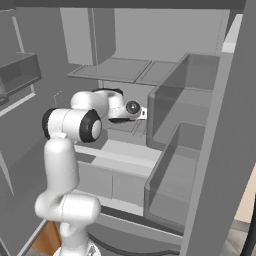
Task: Retrieve the mango and peach from the fridge and place them into the bowl on the dining table.
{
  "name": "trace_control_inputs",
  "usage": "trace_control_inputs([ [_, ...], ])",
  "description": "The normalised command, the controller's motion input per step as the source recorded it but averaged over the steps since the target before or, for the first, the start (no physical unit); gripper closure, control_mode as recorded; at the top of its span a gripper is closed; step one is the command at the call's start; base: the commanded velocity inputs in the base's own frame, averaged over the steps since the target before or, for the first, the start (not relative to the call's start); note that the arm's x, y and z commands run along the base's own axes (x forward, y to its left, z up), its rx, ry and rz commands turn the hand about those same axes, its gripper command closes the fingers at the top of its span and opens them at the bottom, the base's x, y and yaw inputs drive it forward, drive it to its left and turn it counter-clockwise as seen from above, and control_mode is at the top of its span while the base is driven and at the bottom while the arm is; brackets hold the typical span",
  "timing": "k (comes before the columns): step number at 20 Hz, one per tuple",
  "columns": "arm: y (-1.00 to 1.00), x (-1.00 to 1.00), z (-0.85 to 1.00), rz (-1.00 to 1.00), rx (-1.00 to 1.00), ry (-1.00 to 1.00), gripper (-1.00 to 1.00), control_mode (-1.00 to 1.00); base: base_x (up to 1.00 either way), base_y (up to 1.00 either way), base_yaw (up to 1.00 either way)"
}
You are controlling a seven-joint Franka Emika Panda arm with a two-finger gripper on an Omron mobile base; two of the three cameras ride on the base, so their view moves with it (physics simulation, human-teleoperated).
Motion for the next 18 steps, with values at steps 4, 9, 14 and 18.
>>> trace_control_inputs([
  [4, 0.0, 0.33, -0.3, 0.0, 0.0, 0.03, 1.0, -1.0, 0.0, 0.0, 0.0],
  [9, -0.12, -0.23, -0.3, -0.02, 0.0, 0.08, 1.0, -1.0, 0.0, 0.0, 0.0],
  [14, -0.03, -0.35, -0.13, -0.03, 0.0, 0.02, 1.0, -1.0, 0.0, 0.0, 0.0],
  [18, 0.0, -0.54, 0.04, -0.01, 0.0, -0.11, 1.0, -1.0, 0.0, 0.0, 0.0],
])
